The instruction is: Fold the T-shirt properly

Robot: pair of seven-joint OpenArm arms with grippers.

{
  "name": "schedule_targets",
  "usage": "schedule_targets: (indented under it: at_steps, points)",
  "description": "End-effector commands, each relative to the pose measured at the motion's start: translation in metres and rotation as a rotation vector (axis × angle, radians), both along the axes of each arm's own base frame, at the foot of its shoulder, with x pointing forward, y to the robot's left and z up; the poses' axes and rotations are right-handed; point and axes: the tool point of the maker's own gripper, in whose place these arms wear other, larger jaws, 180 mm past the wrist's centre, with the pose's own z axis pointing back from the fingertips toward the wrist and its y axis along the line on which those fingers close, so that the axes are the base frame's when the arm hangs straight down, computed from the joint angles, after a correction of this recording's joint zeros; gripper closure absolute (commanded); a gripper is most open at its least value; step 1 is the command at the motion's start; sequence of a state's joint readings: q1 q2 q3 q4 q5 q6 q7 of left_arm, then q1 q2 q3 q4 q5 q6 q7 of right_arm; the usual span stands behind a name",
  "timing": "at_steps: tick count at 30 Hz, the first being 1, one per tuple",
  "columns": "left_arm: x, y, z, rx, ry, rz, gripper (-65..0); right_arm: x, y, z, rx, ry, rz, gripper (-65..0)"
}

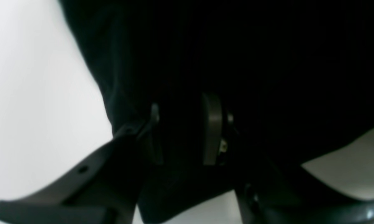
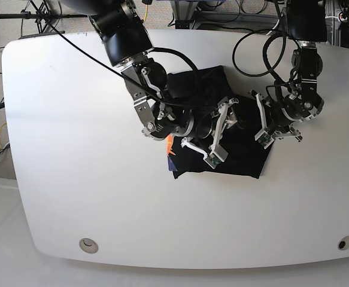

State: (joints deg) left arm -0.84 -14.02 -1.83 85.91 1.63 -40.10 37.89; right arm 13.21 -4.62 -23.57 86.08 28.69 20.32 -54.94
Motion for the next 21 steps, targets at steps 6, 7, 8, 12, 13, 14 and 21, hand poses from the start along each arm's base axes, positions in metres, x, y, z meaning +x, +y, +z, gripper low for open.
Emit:
schedule_targets:
  at_steps: [6, 7, 8, 12, 13, 14, 21]
  points:
    - [0.021, 0.020, 0.047, 0.037, -0.145, 0.020, -15.1, 0.007, -0.003, 0.023, 0.023, -0.083, 0.017, -41.3]
    - [0.022, 0.023, 0.051, 0.040, -0.158, 0.028, -15.1, 0.007, -0.004, 0.024, 0.022, -0.086, 0.018, -41.3]
    - [0.024, 0.027, 0.056, 0.042, -0.172, 0.040, -15.2, 0.008, -0.005, 0.026, 0.021, -0.090, 0.018, -41.4]
    - [0.027, 0.040, 0.073, 0.048, -0.220, 0.080, -15.4, 0.008, -0.007, 0.031, 0.020, -0.102, 0.018, -41.4]
    - [0.027, 0.042, 0.076, 0.049, -0.229, 0.090, -15.4, 0.008, -0.007, 0.032, 0.021, -0.104, 0.018, -41.4]
    - [0.026, 0.046, 0.078, 0.051, -0.233, 0.104, -15.6, 0.008, -0.003, 0.032, 0.027, -0.104, 0.021, -41.0]
    - [0.025, 0.046, 0.083, 0.047, -0.244, 0.117, -15.8, 0.004, 0.014, 0.036, 0.061, -0.100, 0.043, -39.3]
